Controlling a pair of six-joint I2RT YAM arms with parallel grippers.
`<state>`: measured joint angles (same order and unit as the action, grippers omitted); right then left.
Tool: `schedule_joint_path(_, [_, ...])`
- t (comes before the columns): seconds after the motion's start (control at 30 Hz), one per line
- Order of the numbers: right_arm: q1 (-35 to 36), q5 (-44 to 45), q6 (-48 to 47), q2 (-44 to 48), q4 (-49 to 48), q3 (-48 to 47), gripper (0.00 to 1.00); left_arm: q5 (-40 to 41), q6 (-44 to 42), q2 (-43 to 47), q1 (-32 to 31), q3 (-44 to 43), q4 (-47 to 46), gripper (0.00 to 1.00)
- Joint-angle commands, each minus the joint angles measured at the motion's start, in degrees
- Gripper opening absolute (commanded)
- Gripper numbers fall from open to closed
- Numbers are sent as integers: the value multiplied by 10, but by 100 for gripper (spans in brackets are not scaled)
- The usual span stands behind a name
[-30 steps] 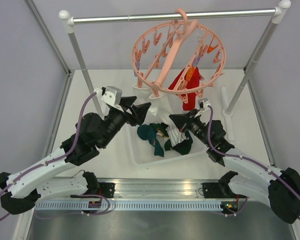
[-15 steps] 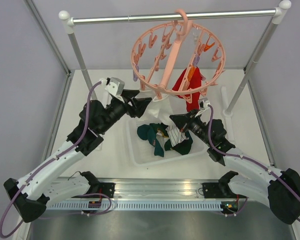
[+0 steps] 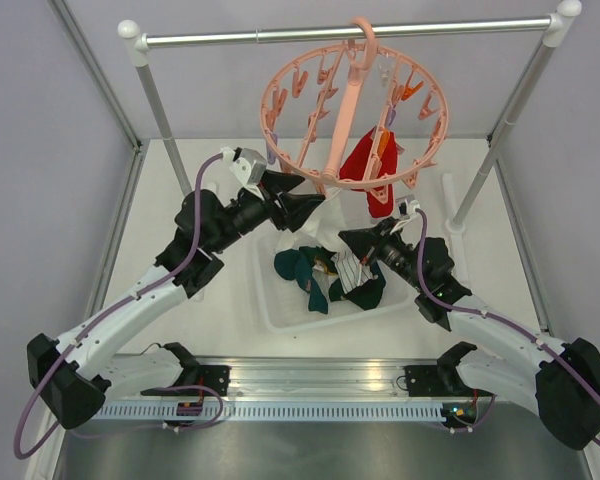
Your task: Remove the socks clipped to the hanger
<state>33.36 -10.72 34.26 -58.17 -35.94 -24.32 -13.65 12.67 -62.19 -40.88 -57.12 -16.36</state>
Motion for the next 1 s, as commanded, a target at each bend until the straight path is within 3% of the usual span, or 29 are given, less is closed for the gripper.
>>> schedule_joint_path(0.0, [-3,-13,0,3,-10,-25,1,-17,27,-11,3,-20,-64,70])
schedule_joint_path(0.6, [-3,-17,-2,5,1,-30,1,-4,69,-29,3,-18,-133,63])
schedule_joint_path(0.73, [-5,-16,-2,3,3,-33,1,-6,73,-31,3,-19,-129,54])
schedule_joint_path(0.77, [-3,-17,-2,3,3,-34,1,-6,74,-32,3,-20,-129,44])
schedule_joint_path(0.83, [-3,-14,-4,4,8,-35,1,-6,75,-33,2,-21,-127,34])
schedule_joint_path(0.87, [-3,-13,-5,5,10,-35,1,-7,75,-33,3,-23,-126,22])
schedule_joint_path(0.97, [-4,-6,-12,9,25,-36,1,-2,75,-35,3,-32,-114,7])
